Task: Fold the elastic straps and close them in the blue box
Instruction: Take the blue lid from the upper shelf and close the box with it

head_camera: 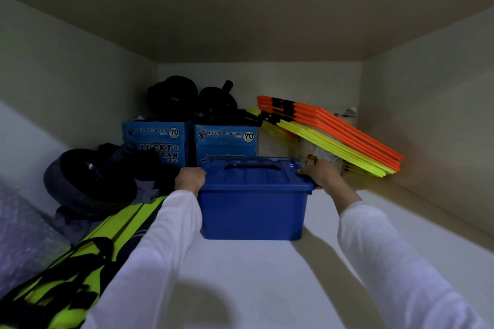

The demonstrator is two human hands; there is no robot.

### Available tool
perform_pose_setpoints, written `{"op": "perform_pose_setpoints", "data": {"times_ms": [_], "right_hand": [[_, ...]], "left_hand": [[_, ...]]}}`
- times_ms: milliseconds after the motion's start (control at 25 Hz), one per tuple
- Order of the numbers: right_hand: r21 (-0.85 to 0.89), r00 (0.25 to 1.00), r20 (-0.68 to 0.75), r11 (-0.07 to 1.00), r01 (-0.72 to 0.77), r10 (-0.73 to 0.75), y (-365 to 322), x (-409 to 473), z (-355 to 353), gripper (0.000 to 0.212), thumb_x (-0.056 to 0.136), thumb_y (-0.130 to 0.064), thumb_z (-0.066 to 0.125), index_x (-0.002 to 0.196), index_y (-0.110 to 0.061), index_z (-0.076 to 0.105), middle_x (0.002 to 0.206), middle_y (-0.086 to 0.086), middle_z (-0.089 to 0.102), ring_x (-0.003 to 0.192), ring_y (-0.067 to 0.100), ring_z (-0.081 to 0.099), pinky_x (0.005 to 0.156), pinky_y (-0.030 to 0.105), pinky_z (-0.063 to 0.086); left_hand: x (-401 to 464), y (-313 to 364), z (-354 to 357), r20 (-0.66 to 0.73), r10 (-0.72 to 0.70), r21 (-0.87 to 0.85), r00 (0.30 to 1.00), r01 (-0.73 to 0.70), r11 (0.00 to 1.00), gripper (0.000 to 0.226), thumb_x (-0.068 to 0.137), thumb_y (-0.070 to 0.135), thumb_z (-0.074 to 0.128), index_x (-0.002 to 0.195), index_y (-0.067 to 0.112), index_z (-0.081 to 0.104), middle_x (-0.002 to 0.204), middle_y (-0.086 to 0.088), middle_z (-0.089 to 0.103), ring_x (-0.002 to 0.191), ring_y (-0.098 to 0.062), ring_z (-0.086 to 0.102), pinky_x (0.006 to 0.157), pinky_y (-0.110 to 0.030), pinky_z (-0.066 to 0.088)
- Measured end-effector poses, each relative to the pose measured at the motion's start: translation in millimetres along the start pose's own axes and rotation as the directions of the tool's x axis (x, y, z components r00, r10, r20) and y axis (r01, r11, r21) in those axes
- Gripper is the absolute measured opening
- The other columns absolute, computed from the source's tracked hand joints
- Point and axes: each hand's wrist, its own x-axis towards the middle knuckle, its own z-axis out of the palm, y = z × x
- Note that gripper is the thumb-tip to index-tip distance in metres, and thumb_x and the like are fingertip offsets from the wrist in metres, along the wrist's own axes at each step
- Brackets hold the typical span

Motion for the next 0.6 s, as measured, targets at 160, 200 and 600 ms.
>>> {"op": "perform_pose_setpoints", "data": {"times_ms": [160,200,600], "right_hand": [[0.629,0.978,0.189,0.753,-0.193,0.092,15.1,-0.6,1.2,0.031,0.096,-0.034,0.048,0.076,-0.011,0.051,0.064,0.004,0.056,0.051,0.014,0.056,0.045,0.022,0.047],[0.753,0.957,0.274,0.599,-0.273,0.091,20.8,-3.0,0.8,0.028,0.098,-0.03,0.046,0.078,-0.011,0.051,0.062,0.004,0.057,0.044,0.012,0.059,0.04,0.02,0.048],[0.841,0.857,0.511,0.242,-0.483,-0.067,40.2,-0.6,9.1,0.023,0.092,-0.026,0.055,0.088,-0.003,0.06,0.063,0.012,0.071,0.047,0.017,0.069,0.047,0.024,0.059]], "left_hand": [[0.1,1.9,3.2,-0.053,0.002,0.003,0.999,-0.002,1.0,0.035,0.094,0.013,0.05,0.126,-0.002,0.058,0.135,-0.016,0.057,0.122,-0.031,0.054,0.099,-0.031,0.043],[-0.6,2.2,3.6,-0.064,0.007,0.017,0.998,-0.006,1.0,0.035,0.094,0.012,0.05,0.125,-0.002,0.059,0.133,-0.016,0.057,0.121,-0.031,0.054,0.098,-0.031,0.044],[-3.1,2.4,2.2,-0.066,0.015,0.045,0.998,-0.012,0.999,0.034,0.094,0.013,0.05,0.124,-0.001,0.06,0.133,-0.015,0.058,0.121,-0.031,0.055,0.098,-0.031,0.044]]}}
